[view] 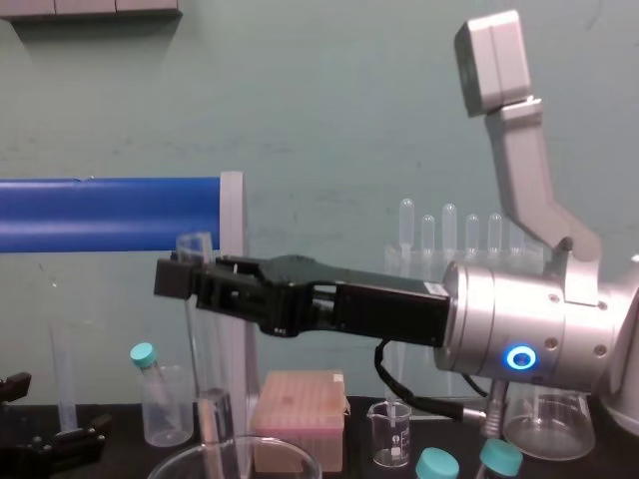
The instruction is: Hold the test tube with one hand and immerse one end into the beaker, then return it to the test tube rack.
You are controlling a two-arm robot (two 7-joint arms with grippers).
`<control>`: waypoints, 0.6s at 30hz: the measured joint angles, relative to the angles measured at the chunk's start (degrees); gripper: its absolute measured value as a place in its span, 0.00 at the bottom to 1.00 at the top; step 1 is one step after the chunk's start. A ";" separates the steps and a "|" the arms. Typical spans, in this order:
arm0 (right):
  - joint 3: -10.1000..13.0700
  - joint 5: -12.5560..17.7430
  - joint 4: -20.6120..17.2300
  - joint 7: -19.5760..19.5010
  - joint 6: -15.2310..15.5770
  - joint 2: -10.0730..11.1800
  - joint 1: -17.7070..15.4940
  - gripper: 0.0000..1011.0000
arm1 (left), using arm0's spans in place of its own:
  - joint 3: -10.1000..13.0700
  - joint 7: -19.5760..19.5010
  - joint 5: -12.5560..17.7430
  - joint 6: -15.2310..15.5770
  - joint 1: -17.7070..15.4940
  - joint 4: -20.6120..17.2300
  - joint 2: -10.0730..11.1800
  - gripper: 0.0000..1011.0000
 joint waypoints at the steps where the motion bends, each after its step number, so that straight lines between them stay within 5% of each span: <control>1: -0.13 -0.33 0.27 -0.13 0.11 -0.15 0.05 0.22 | 0.00 0.00 0.00 0.00 0.00 0.00 0.00 0.99; 18: -0.48 -2.08 1.86 -0.89 1.32 -0.90 -0.08 0.22 | 0.00 0.00 0.00 0.00 0.00 0.00 0.00 0.99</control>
